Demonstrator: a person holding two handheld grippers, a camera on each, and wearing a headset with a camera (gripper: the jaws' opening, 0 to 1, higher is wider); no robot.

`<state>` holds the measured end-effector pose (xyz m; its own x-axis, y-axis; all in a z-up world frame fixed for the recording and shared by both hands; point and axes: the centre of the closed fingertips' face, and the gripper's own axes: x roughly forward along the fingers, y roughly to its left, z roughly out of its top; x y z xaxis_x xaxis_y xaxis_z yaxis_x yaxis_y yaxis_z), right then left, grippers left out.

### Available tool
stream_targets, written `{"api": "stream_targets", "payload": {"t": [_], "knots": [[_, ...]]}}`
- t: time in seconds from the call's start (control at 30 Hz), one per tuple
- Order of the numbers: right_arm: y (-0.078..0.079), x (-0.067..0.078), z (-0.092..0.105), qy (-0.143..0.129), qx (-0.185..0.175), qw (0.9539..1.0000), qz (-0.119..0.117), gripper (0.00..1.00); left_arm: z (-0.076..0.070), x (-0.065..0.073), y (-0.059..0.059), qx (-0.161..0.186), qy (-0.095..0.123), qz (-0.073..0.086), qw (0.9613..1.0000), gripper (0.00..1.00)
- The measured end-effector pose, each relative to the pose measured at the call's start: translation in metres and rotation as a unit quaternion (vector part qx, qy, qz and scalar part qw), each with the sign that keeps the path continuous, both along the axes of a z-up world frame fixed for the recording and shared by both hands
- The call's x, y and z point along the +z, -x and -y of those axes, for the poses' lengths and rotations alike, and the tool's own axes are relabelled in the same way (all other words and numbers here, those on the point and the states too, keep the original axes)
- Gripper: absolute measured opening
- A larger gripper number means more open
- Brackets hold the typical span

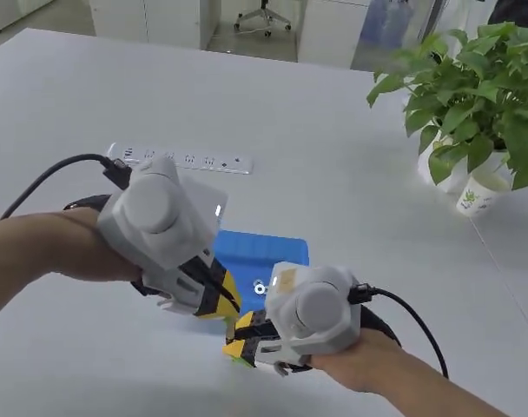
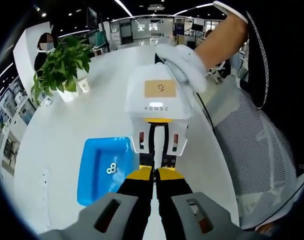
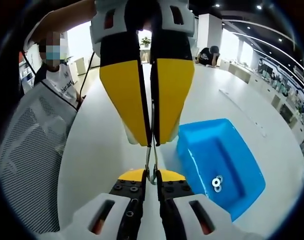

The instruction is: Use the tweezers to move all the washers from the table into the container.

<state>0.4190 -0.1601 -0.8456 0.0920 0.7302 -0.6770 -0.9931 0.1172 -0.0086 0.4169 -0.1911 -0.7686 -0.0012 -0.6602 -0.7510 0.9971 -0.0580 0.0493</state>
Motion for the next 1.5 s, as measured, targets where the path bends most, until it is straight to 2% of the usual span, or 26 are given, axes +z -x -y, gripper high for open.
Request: {"api": "stream_targets", "payload": {"t": [0.47,0.67,0.87,1.17,1.5], "knots": [[-0.006,0.026,0.002,-0.004,-0.012,0.9999,0.011,0.11,0.004,0.027,-0.004,-0.011,-0.005,0.005,0.9999,0.05],[-0.017,0.036,0.006,-0.002,-0.018,0.9997,0.015,0.11,0.007,0.037,-0.012,-0.011,-0.001,0.011,0.9999,0.05],[-0.028,0.044,0.008,-0.004,-0.021,0.9996,0.019,0.11,0.010,0.045,-0.024,-0.009,0.001,0.018,0.9998,0.05],[-0.049,0.047,0.008,-0.006,-0.024,0.9993,0.027,0.11,0.010,0.048,-0.044,-0.008,-0.003,0.024,0.9997,0.05],[-0.069,0.043,0.007,-0.007,-0.025,0.9992,0.030,0.11,0.009,0.043,-0.062,0.001,-0.002,0.030,0.9995,0.05]]}}
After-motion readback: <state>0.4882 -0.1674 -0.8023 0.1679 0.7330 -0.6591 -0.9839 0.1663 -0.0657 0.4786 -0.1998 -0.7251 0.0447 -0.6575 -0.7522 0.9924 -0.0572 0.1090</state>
